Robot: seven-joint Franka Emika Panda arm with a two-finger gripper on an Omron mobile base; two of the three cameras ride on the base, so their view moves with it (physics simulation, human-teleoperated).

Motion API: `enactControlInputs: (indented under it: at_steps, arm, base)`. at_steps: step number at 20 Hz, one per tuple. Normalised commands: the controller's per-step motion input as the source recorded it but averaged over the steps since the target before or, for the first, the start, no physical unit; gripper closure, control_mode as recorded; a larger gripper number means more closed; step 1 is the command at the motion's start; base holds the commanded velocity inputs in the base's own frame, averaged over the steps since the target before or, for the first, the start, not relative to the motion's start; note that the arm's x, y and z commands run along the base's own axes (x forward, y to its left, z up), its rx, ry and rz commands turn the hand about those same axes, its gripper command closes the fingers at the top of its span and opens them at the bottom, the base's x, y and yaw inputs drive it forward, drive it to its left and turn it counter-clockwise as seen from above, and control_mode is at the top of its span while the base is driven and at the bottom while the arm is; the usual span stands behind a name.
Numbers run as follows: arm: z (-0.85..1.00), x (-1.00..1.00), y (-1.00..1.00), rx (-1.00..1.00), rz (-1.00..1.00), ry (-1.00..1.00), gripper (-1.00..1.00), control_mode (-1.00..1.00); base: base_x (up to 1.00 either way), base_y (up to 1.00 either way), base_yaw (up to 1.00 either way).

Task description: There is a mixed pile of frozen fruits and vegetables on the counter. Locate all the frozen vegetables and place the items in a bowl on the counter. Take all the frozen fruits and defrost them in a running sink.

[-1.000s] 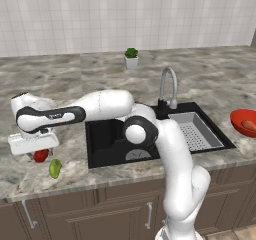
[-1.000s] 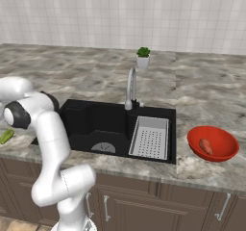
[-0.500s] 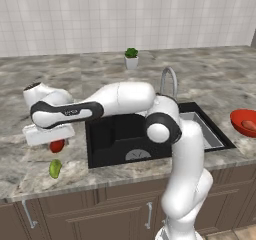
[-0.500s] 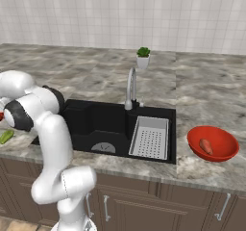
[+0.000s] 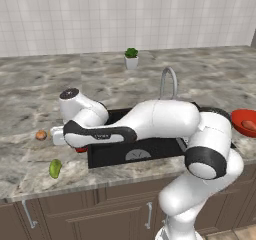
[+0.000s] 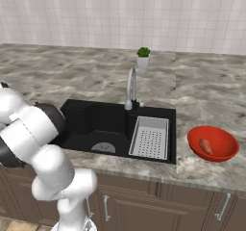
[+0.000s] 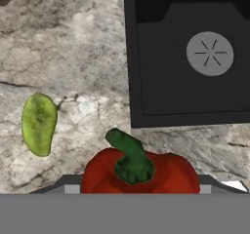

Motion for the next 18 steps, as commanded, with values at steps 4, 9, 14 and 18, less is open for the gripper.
enactControlInputs:
  at_steps: [4,9,14,18]
  arm:
    - [0.21,0.11,-0.83,0.13,0.02,0.1,1.0,-1.0]
    - [0.19,0.25,-0.61,0.06,0.03,0.21,1.0,-1.0]
    - [0.38,0.29,-0.44,-0.05,0.02,0.34,1.0,-1.0]
    - [0.26,0.2,-0.45,-0.13,0.01,0.4,1.0,-1.0]
  base:
    - [0.0,0.0,0.0]
    - [0.0,0.0,0.0]
    - [0.0,0.0,0.0]
    - [0.0,0.0,0.0]
